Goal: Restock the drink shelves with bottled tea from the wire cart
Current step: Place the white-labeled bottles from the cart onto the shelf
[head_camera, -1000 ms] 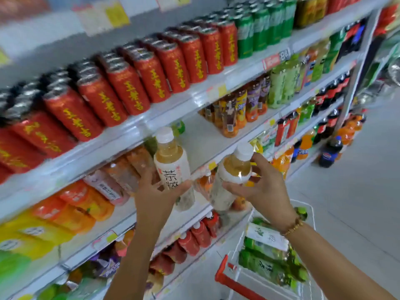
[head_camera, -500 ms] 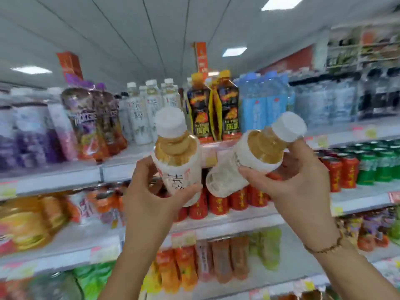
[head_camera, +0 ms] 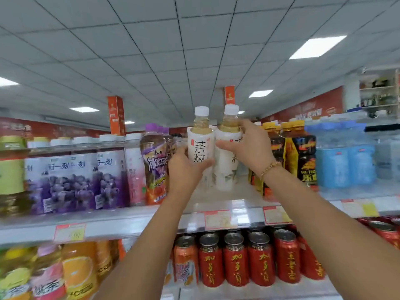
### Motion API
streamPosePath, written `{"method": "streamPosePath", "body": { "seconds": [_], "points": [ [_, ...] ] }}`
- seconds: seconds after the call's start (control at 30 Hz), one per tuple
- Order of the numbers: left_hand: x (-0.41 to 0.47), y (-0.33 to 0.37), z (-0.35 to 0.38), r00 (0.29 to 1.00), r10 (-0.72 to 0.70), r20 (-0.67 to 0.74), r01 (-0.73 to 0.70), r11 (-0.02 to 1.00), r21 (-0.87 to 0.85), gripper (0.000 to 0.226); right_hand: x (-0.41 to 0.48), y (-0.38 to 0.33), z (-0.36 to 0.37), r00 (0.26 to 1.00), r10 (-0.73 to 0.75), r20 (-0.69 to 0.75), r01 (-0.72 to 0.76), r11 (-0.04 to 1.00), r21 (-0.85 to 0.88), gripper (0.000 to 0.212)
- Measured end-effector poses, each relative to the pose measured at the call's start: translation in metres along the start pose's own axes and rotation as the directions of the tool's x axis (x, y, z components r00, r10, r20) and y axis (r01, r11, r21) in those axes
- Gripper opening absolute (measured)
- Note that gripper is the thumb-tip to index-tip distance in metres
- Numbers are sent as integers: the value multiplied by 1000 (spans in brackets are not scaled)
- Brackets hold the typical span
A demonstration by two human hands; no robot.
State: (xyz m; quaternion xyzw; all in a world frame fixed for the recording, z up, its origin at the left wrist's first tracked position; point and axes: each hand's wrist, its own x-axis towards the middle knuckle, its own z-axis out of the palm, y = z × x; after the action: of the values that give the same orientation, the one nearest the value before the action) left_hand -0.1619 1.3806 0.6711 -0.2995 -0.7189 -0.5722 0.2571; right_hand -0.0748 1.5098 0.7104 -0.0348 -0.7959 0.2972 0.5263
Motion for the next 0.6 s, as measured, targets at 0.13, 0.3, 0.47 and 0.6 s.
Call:
{"method": "streamPosePath", "body": {
  "seconds": [0.13,0.3,0.47,0.6],
  "points": [
    [16,-18,7,991,-113,73,112,994,18,48,26,17,28,983,148,106,-115,958,-264,53],
    [30,-37,18,976,-190,106,186,981,44,43,42,33,56,975,192,110,-161,956,-244,51],
    [23,-49,19,946,-210,247,155,962,226,42,22,47,65,891,321,320,-270,943,-196,45],
    [14,-62,17,912,-267,312,155,928,339,28,-10,74,60,726,404,556,-295,914,-279,43]
  ]
}}
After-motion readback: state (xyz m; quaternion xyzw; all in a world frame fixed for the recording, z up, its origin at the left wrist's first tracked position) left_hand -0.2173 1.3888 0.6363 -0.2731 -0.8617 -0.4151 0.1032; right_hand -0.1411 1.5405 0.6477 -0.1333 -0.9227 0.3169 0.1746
